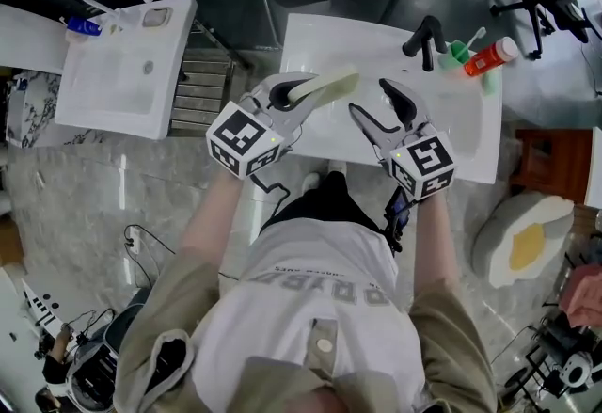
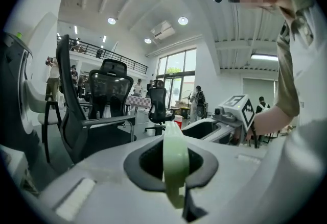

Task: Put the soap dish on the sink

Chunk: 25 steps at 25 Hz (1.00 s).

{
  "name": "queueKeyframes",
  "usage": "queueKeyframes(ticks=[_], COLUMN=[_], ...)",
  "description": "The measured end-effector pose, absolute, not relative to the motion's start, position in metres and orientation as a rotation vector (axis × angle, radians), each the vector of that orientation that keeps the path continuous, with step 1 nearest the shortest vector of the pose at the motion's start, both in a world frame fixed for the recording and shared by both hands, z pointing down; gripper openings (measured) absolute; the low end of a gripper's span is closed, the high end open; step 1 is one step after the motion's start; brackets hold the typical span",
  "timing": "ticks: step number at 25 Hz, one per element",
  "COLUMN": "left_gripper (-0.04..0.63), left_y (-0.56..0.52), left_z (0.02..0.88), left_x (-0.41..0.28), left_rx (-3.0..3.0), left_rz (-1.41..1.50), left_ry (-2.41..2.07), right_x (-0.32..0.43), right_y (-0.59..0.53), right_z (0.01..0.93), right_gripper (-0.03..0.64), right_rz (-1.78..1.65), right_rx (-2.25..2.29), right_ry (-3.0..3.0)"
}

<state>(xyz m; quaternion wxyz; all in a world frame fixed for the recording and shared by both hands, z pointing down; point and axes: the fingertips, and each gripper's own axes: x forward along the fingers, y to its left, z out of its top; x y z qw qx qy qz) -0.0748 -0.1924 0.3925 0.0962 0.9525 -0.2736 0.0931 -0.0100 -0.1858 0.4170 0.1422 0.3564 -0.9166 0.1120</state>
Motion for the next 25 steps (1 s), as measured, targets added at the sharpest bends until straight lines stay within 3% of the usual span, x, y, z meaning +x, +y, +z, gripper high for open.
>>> queueKeyframes(ticks=[11,21,25], left_gripper=[0.014,0.014,0.014], left_y=[-0.187,-0.195,-0.201], left_z=[0.409,0.425,0.433], left_x=[-0.029,-0.013,-0.007], left_rx=[2.782,2.713,2.673], left_rz=[0.199,0.194,0.189], left_ry=[-0.431,-0.327,-0.325], right_x=[-0.008,0.012,0.022], right_y=[-0.189,-0.192,-0.197], right_z=[0.441,0.453,0.460], right_gripper=[0.284,0.199,0.135], right_rz=[0.495,0.626,0.658], right_rx=[0.692,0.593,0.607], right_ry=[-2.705,-2.741,-2.729])
